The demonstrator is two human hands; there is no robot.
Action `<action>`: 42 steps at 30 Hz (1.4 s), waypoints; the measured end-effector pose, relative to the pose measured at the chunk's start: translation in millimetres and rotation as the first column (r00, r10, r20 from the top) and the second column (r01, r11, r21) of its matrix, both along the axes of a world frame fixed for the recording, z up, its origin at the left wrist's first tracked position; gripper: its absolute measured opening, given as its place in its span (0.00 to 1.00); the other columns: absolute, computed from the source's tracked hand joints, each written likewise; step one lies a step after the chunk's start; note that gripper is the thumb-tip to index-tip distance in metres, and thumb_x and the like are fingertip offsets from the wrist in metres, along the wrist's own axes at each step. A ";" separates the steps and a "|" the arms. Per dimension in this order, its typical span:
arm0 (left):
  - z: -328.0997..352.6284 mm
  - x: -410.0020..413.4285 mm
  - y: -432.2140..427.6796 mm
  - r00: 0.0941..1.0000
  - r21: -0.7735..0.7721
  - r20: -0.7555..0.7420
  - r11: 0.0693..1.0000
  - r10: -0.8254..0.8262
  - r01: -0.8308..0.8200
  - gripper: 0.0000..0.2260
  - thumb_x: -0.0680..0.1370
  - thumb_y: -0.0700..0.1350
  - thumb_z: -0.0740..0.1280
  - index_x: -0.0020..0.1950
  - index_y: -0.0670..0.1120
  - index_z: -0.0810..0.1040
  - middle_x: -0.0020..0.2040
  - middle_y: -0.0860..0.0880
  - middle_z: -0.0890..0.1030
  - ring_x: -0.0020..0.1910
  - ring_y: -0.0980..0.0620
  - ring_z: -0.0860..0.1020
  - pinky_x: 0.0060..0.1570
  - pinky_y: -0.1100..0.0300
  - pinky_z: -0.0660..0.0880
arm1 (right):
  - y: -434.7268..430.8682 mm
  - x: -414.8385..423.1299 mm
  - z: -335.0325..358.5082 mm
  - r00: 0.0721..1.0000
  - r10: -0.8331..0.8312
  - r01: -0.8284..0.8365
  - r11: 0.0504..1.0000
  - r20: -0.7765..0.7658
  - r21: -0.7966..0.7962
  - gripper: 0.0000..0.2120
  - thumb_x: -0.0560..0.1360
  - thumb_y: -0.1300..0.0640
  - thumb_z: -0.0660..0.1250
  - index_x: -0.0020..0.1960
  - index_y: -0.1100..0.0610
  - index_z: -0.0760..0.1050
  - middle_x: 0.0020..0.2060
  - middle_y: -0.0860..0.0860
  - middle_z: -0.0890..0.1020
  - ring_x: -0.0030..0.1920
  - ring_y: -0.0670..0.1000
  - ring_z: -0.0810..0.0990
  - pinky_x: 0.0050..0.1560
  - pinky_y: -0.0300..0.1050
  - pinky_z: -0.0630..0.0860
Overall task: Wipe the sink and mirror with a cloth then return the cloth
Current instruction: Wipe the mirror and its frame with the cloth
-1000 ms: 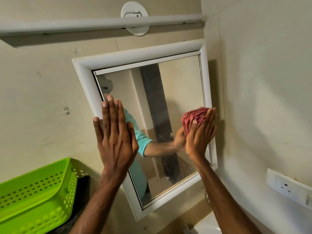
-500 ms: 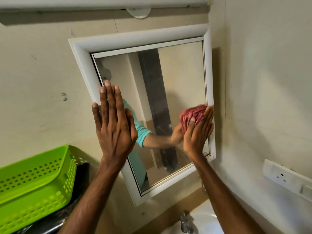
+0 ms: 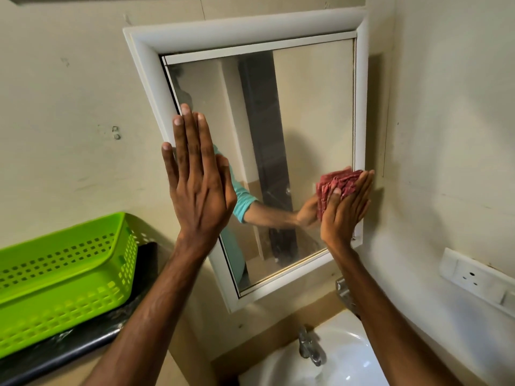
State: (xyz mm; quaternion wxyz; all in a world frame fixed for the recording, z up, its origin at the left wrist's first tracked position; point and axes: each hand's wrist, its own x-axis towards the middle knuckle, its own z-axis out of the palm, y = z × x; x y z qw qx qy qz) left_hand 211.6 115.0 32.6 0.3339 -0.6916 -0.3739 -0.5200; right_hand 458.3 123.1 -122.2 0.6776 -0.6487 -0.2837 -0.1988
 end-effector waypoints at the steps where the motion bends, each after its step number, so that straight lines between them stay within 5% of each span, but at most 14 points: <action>1: -0.4 0.1 0.4 1.000 0.004 0.002 1.000 -0.003 0.003 0.27 0.84 0.46 0.55 0.81 0.39 0.53 0.82 0.39 0.54 0.82 0.42 0.52 0.80 0.44 0.48 | 1.5 1.6 8.9 1.000 -0.003 0.002 1.000 0.009 0.006 0.38 0.85 0.35 0.41 0.85 0.60 0.48 0.85 0.58 0.53 0.85 0.57 0.51 0.84 0.59 0.49; 9: 1.0 0.5 1.5 0.982 0.010 0.093 0.986 -0.167 0.167 0.28 0.82 0.43 0.59 0.80 0.35 0.57 0.80 0.35 0.57 0.81 0.39 0.54 0.80 0.43 0.52 | 1.9 -11.4 -46.0 0.999 0.031 -0.031 0.999 -0.009 0.037 0.31 0.87 0.49 0.51 0.84 0.63 0.50 0.84 0.58 0.55 0.85 0.56 0.54 0.83 0.61 0.54; 14: 2.6 -3.6 1.0 0.941 -0.030 0.126 0.947 -0.314 0.320 0.28 0.82 0.41 0.59 0.79 0.34 0.57 0.81 0.35 0.56 0.82 0.39 0.52 0.80 0.41 0.51 | 2.1 -64.5 -35.2 0.995 0.080 -0.079 0.997 -0.053 0.026 0.33 0.87 0.45 0.49 0.85 0.62 0.47 0.85 0.58 0.52 0.85 0.58 0.51 0.84 0.60 0.49; 17: 3.0 -7.5 0.6 0.911 -0.049 0.140 0.917 -0.387 0.396 0.28 0.81 0.41 0.57 0.79 0.33 0.57 0.81 0.34 0.55 0.82 0.39 0.51 0.80 0.41 0.49 | -4.0 -123.8 -27.6 0.991 0.132 -0.131 0.990 0.017 -0.045 0.33 0.86 0.44 0.49 0.85 0.58 0.45 0.85 0.56 0.50 0.85 0.56 0.49 0.83 0.64 0.49; 22: -0.6 -10.7 1.9 0.913 -0.050 0.119 0.916 -0.389 0.397 0.26 0.81 0.38 0.58 0.79 0.33 0.58 0.81 0.34 0.55 0.82 0.39 0.51 0.81 0.44 0.48 | -10.7 -211.9 -42.6 0.934 0.192 -0.140 0.972 0.302 -0.187 0.41 0.82 0.51 0.65 0.85 0.58 0.43 0.85 0.55 0.47 0.85 0.57 0.49 0.82 0.65 0.51; 28: -1.6 -9.4 6.5 0.929 -0.024 0.108 0.933 -0.354 0.359 0.25 0.81 0.36 0.58 0.78 0.33 0.60 0.80 0.34 0.58 0.81 0.38 0.54 0.81 0.43 0.49 | -14.4 -147.1 -42.2 0.791 0.287 -0.181 0.953 0.541 -0.241 0.35 0.84 0.49 0.54 0.86 0.55 0.43 0.85 0.54 0.49 0.85 0.55 0.49 0.81 0.68 0.53; 32: -3.6 -8.5 8.3 0.936 -0.026 0.110 0.940 -0.336 0.340 0.25 0.81 0.39 0.58 0.78 0.34 0.60 0.80 0.34 0.58 0.82 0.40 0.53 0.81 0.46 0.47 | -6.2 -128.6 -35.9 0.942 0.183 -0.154 0.981 0.282 -0.122 0.34 0.84 0.47 0.54 0.85 0.57 0.47 0.85 0.51 0.49 0.85 0.54 0.49 0.82 0.67 0.53; 35: -4.7 -8.0 8.3 0.944 -0.030 0.090 0.946 -0.319 0.322 0.26 0.81 0.39 0.59 0.78 0.34 0.61 0.80 0.34 0.59 0.82 0.41 0.53 0.81 0.46 0.47 | -6.9 -158.6 -35.6 0.971 0.197 -0.186 0.978 0.138 -0.093 0.34 0.84 0.46 0.51 0.85 0.59 0.47 0.85 0.53 0.49 0.85 0.56 0.49 0.81 0.69 0.52; 39: -5.5 -8.9 6.8 0.949 -0.030 0.081 0.951 -0.305 0.308 0.25 0.81 0.40 0.59 0.78 0.34 0.61 0.80 0.35 0.59 0.81 0.38 0.56 0.81 0.44 0.49 | -18.0 -217.8 -64.5 0.837 0.368 -0.305 0.928 0.404 -0.214 0.36 0.85 0.42 0.52 0.86 0.55 0.42 0.85 0.54 0.47 0.85 0.58 0.49 0.81 0.69 0.50; 42: -5.0 -9.2 5.4 0.949 -0.042 0.078 0.950 -0.305 0.309 0.25 0.81 0.39 0.59 0.78 0.34 0.61 0.79 0.34 0.59 0.80 0.38 0.57 0.81 0.44 0.49 | -15.8 -229.8 -63.4 0.777 0.421 -0.353 0.907 0.469 -0.230 0.34 0.87 0.40 0.49 0.86 0.53 0.41 0.85 0.51 0.45 0.85 0.56 0.47 0.82 0.68 0.47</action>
